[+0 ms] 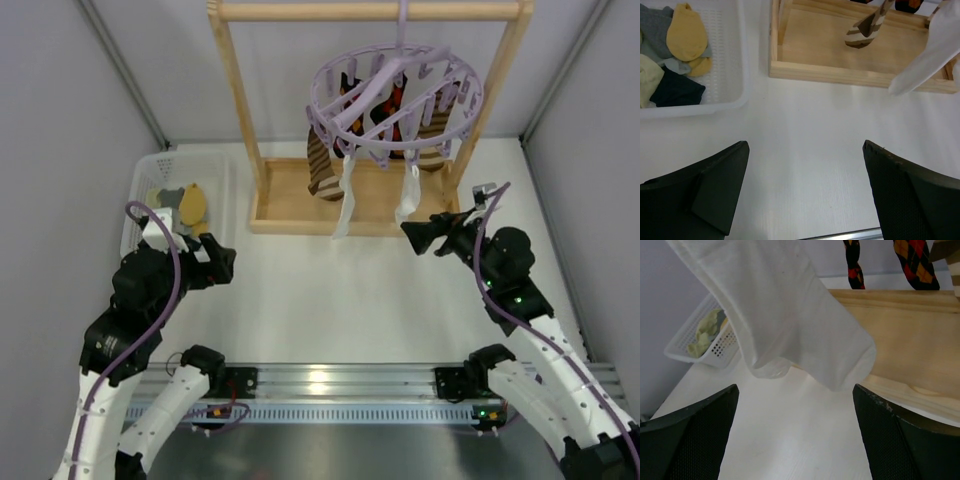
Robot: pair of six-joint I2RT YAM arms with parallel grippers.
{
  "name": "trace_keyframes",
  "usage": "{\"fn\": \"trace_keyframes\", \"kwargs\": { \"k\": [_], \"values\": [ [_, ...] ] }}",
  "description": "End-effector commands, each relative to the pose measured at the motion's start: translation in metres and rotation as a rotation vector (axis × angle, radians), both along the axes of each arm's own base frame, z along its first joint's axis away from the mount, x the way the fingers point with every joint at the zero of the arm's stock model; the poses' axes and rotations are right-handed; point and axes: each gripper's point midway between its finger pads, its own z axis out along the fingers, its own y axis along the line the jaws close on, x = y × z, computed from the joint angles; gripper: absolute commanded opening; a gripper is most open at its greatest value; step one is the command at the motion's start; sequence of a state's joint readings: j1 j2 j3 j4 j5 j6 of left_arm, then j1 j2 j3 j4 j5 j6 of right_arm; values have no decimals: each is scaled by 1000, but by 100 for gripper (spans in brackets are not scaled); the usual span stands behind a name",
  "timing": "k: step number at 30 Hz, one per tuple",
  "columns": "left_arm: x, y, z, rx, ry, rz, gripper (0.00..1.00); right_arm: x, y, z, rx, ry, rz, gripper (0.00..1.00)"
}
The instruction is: Remove the socks clipped to the hanger
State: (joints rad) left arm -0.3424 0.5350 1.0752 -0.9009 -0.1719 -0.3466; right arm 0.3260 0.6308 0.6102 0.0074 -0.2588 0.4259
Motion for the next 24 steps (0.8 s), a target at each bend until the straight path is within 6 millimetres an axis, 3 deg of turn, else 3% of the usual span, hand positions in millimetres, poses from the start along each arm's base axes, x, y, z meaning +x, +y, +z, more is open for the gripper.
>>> {"fn": "trace_keyframes", "kwargs": {
  "k": [1,4,5,8,9,14,17,18,20,21,24],
  "values": [
    [-3,-15,7,-35,2,-75,99,21,4,38,14,-192,-34,91],
    [-3,-18,3,-38,14,-94,99,36,10,30,-40,-212,-61,89],
    [-3,-19,1,-37,21,-98,99,44,4,29,-70,-235,-123,89],
    [-2,-21,-5,-35,38,-104,99,56,12,6,-131,-220,-165,90],
    [-2,-22,-6,-35,41,-108,99,56,17,9,-120,-250,-155,90],
    [0,-26,-14,-30,72,-126,99,73,27,-17,-180,-232,-190,91],
    [1,-27,-17,-30,79,-131,99,81,31,-15,-170,-254,-218,89],
    [1,-27,-18,-30,85,-129,99,86,31,-23,-185,-240,-227,85],
    [0,-29,-15,-45,83,-133,99,89,35,-19,-185,-263,-222,75],
    [1,-30,-14,-53,82,-134,99,90,37,-22,-189,-262,-223,63],
    [3,-34,-1,-117,62,-119,99,86,38,-23,-188,-290,-225,41]
  ]
}}
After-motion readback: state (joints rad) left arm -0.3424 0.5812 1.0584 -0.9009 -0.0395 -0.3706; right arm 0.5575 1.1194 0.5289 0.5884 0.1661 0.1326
